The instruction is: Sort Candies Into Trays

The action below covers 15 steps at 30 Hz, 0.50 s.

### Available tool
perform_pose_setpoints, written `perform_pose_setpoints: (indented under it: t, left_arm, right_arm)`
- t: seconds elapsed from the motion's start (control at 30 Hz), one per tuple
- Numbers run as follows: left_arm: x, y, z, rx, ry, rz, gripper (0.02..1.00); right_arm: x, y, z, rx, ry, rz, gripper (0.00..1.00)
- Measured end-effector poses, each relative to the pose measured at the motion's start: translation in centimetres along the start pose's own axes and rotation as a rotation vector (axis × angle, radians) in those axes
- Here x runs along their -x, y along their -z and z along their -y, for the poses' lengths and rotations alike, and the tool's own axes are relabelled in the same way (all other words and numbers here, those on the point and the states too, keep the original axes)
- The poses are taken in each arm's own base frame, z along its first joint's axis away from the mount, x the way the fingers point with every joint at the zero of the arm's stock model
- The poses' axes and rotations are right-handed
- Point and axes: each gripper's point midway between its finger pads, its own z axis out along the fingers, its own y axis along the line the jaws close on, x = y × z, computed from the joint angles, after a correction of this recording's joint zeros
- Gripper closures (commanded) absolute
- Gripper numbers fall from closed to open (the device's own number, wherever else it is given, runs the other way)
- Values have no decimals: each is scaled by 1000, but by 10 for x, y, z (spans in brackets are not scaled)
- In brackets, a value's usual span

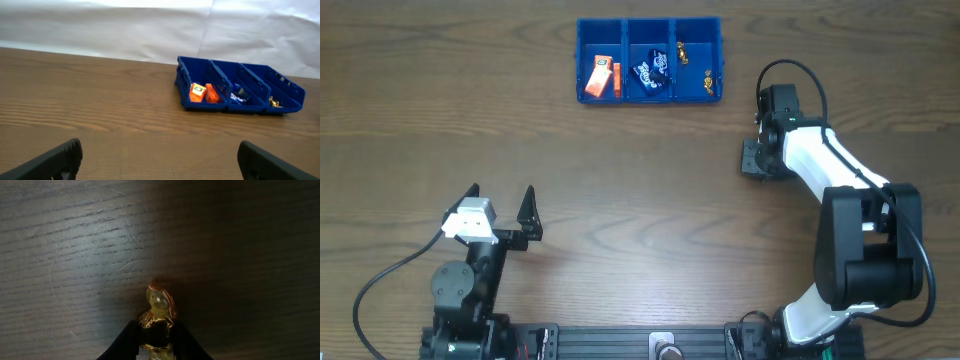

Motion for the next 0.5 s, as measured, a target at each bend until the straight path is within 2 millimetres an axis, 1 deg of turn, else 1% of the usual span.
perform_pose_setpoints:
  t: [0.17, 0.27, 0.33, 0.37, 0.43, 0.47, 0.5]
  left_arm:
    - [0, 0, 0, 0, 0, 0, 20]
    - [0, 0, 0, 0, 0, 0, 20]
    - [0, 0, 0, 0, 0, 0, 20]
    - [0, 0, 0, 0, 0, 0, 20]
    - [0, 0, 0, 0, 0, 0, 20]
    - [0, 0, 0, 0, 0, 0, 20]
    - [0, 0, 0, 0, 0, 0, 20]
  right_arm:
    - [1, 0, -3, 17, 0, 5, 840]
    - [1, 1, -10, 42, 8, 6, 842]
    - [1, 6, -19, 60, 27, 14, 842]
    - [2, 12, -25, 72, 40, 28, 842]
    - [8, 32, -36, 95, 66, 70, 842]
    - [14, 47, -43, 110, 82, 102, 842]
    - [26, 66, -52, 128, 96, 152, 842]
